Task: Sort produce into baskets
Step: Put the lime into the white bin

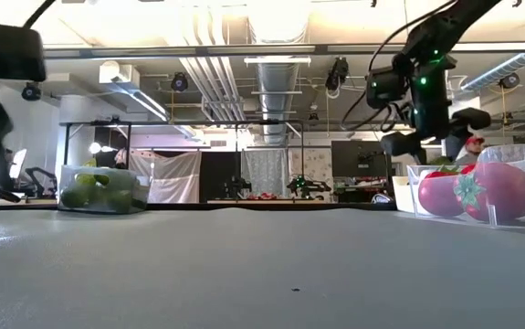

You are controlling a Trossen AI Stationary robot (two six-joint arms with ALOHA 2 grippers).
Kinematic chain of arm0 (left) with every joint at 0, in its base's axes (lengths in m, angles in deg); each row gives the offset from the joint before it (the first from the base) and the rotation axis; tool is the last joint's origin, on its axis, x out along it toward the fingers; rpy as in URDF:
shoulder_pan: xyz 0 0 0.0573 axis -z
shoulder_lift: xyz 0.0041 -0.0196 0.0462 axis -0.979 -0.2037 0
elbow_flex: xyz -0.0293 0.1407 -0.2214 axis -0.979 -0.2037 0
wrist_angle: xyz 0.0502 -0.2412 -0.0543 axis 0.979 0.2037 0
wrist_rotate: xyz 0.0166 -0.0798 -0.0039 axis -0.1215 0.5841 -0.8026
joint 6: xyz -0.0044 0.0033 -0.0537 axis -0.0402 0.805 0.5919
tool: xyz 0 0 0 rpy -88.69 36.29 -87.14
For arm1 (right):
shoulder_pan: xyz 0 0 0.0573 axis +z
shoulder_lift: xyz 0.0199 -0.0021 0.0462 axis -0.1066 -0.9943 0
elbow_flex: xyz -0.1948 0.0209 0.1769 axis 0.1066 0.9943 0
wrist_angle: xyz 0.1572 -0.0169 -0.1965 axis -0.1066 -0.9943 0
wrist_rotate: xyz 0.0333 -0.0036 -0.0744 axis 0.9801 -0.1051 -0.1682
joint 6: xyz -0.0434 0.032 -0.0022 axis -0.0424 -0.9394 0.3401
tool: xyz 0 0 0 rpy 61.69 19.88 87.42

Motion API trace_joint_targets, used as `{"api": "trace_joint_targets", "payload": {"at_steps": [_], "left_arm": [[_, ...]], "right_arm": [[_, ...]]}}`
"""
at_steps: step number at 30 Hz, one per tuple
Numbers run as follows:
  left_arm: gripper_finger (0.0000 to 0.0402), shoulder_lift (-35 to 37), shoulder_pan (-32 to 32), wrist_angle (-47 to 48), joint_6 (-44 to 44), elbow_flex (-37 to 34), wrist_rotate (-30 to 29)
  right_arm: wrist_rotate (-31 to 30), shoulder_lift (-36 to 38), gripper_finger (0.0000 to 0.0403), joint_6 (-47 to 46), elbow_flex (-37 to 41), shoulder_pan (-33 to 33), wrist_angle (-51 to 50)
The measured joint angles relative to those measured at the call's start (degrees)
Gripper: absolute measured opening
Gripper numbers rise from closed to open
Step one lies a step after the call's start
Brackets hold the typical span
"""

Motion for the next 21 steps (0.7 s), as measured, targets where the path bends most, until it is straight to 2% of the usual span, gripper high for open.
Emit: {"api": "trace_joint_targets", "payload": {"at_steps": [4,7,12,16,21], "left_arm": [[0.0398,1.16,3.00,8.25,1.64,3.22,1.17],[0.0398,1.79,4.76,11.06,-1.83,6.96,2.12],[0.0398,1.60,8.75,17.14,-7.89,10.68,5.34],[0.0398,1.59,13.33,14.63,-9.25,8.78,3.11],[0.0398,0.33,16.76,4.43,-8.73,2.11,-0.99]], "right_arm": [[1.16,-0.21,0.0259,-2.56,-0.12,-0.06,-0.35],[3.77,-0.11,0.0272,-2.22,-2.44,-0.01,-1.92],[4.21,-0.07,0.0289,-1.26,-8.72,0.82,-9.87],[5.02,-0.03,0.0294,-0.15,-13.91,6.24,-11.97],[5.06,-0.03,0.0288,-3.97,-18.78,18.93,-11.91]]}}
